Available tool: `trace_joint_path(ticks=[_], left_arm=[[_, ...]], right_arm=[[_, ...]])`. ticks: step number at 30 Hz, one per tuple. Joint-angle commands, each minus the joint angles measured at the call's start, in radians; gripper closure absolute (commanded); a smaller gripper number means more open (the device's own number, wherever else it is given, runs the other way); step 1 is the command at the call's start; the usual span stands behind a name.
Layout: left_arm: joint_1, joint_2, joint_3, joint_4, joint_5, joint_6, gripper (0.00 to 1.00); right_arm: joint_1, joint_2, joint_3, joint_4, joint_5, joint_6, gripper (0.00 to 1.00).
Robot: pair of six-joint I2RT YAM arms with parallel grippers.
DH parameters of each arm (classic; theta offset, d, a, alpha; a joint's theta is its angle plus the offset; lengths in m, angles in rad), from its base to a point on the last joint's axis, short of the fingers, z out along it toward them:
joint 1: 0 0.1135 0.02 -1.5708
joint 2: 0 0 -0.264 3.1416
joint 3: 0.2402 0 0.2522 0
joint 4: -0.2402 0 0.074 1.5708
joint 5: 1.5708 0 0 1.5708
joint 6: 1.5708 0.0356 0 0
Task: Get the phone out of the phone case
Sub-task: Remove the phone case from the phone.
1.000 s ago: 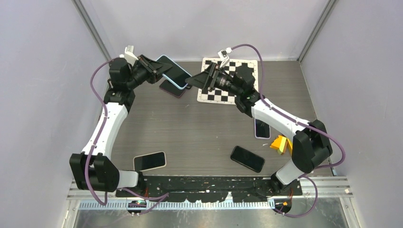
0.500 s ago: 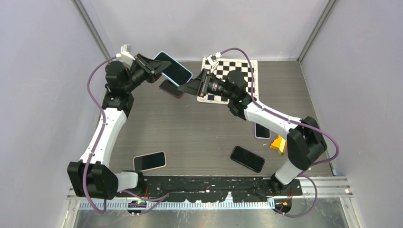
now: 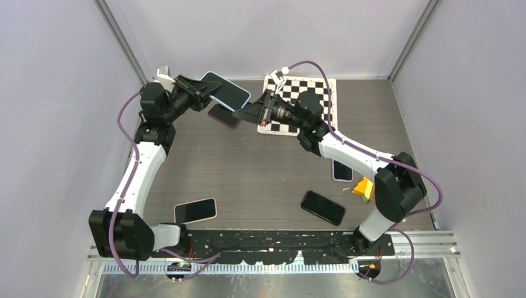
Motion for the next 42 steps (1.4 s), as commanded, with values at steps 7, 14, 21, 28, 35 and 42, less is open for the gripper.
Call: trace_joint_path(ticks=[7,14,21,28,35,42], left_arm=[[-0.015,-0.019,-0.029,0.063,0.045,-0.307,1.00],[-0.016,-0.011,-0.103,0.114,0.035,-0.364,1.00],[0.022,0.038,-0.066,0.069,0.096,-0.194,1.00],[0.071,0.124,-0.051,0.165,0.328,0.019,1.00],[0.071,0.107,-0.025,0.146,0.460,0.240,1.00],[0.073,0.100,0.015,0.117,0.564,0.318,1.00]], right_arm=[[0.004,-0.005,0.050,-0.288,0.116,-0.304,0.99],[0.005,-0.015,0.041,-0.293,0.112,-0.324,0.99],[-0.017,-0.107,-0.031,-0.238,0.140,-0.309,0.21],[-0.078,-0.140,-0.079,-0.234,-0.028,-0.273,0.16],[-0.092,-0.114,-0.021,-0.320,-0.159,-0.249,0.19],[-0.091,-0.046,0.005,-0.240,-0.193,-0.133,0.42]])
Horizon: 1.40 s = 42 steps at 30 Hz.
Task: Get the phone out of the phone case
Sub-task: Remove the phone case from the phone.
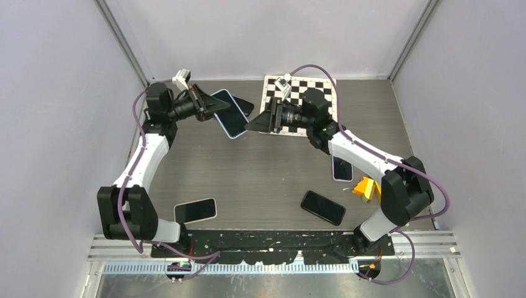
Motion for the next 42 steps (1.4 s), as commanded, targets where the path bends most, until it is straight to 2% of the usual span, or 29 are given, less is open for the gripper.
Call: trace_joint_path(ticks=[1,6,11,15,19,22,27,29,31,38,42], left_arm=[[0.002,-0.050,0.071,0.065,0.134,0.080,1.00],[0.005,-0.054,0.078,0.046,0.138,0.098,1.00],[0.005,-0.047,0.085,0.051,0.147,0.065,1.00],[0.005,-0.046,0.107,0.071,0.161,0.006,1.00],[0.005,-0.044,0.118,0.157,0.166,-0.126,1.00],[0.005,-0.021,0.144,0.140,0.165,-0.222,1.00],[0.003,0.017,0.149,0.193,0.160,-0.397,1.00],[0.002,0.025,0.145,0.208,0.154,-0.446,1.00],[0.002,0.034,0.138,0.232,0.152,-0.497,1.00],[0.002,0.060,0.115,0.326,0.138,-0.637,1.00],[0.002,0.066,0.114,0.316,0.124,-0.652,1.00]], right_arm=[[0.003,0.025,0.051,0.055,-0.064,0.069,0.44],[0.003,0.042,0.087,-0.001,-0.106,0.040,0.66],[0.003,0.055,0.083,0.033,-0.134,0.065,0.86],[0.004,0.077,0.087,0.151,-0.210,0.155,0.91],[0.008,0.099,0.089,0.316,-0.303,0.252,0.94],[0.021,0.127,0.113,0.456,-0.386,0.344,0.95],[0.049,0.244,0.218,0.938,-0.455,0.660,0.99],[0.061,0.304,0.282,1.064,-0.467,0.812,0.99],[0.079,0.337,0.329,1.085,-0.490,0.858,0.99],[0.094,0.373,0.368,1.079,-0.493,0.842,0.99],[0.094,0.360,0.352,0.967,-0.465,0.722,0.99]])
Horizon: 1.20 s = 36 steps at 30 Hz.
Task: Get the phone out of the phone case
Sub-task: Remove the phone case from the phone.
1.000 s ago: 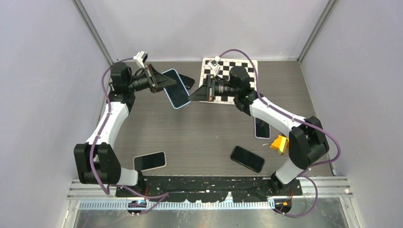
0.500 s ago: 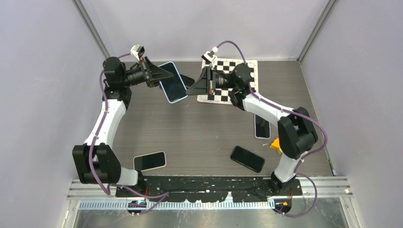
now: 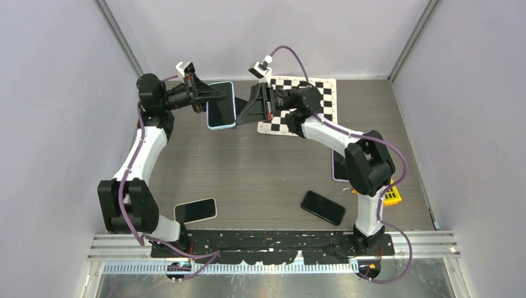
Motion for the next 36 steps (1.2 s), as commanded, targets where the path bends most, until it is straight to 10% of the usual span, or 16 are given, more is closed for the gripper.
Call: trace_joint_path(ticks=[1,8,17,22,36], left_arm=[[-0.012,0.008,0.010,0.056,-0.144,-0.097,1.00],[-0.001,-0.004,0.024,0.016,-0.176,-0.022,1.00],[0.030,-0.039,0.075,-0.152,-0.230,0.153,1.00],[0.053,-0.061,0.073,-0.191,-0.278,0.214,1.00],[0.054,-0.074,0.066,-0.208,-0.312,0.249,1.00]], right_arm=[[0.054,-0.030,0.021,-0.019,-0.006,-0.146,0.99],[0.033,-0.170,-0.050,-0.739,0.216,-0.738,0.99],[0.012,-0.276,-0.112,-1.035,0.479,-0.881,0.93],[0.011,-0.335,-0.160,-1.067,0.545,-0.905,0.57],[0.011,-0.347,-0.198,-0.700,0.446,-0.650,0.36]])
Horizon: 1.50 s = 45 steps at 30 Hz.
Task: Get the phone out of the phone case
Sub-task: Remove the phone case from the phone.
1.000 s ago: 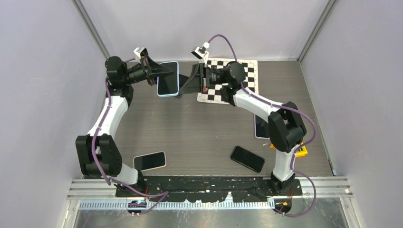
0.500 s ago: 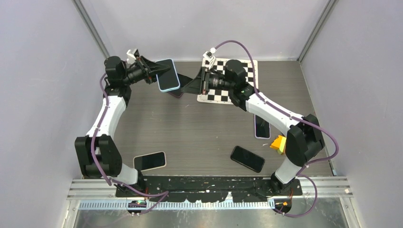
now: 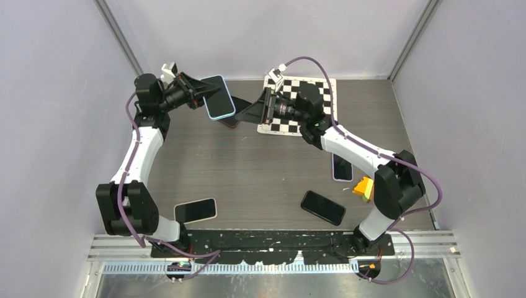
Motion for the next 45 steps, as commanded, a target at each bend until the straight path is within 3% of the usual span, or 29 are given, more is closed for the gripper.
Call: trace_joint_path(ticks=[1,4,9,13,31,36,45], left_arm=[[0.009,-0.058,0.053,0.034,-0.004,0.003,1.00],[0.007,-0.066,0.050,0.031,-0.005,0.003,1.00],[0.008,-0.077,0.046,0.029,-0.006,-0.001,1.00],[0.007,-0.084,0.045,0.028,-0.009,-0.004,1.00],[0.008,-0.093,0.033,0.038,-0.013,-0.015,1.00],[0.006,-0.100,0.043,0.045,-0.016,-0.025,1.00],[0.004,-0.128,0.056,0.103,-0.030,-0.108,1.00]], right_arm=[[0.006,-0.053,0.014,0.159,-0.012,0.080,0.36],[0.006,-0.038,0.026,0.167,0.011,0.106,0.40],[0.006,-0.006,0.049,0.165,0.011,0.137,0.65],[0.006,0.008,0.047,0.181,0.021,0.154,0.74],[0.007,0.017,0.044,0.258,0.026,0.190,0.55],[0.009,0.027,0.056,0.224,0.028,0.171,0.65],[0.051,0.030,0.135,-0.070,0.079,-0.013,0.80]])
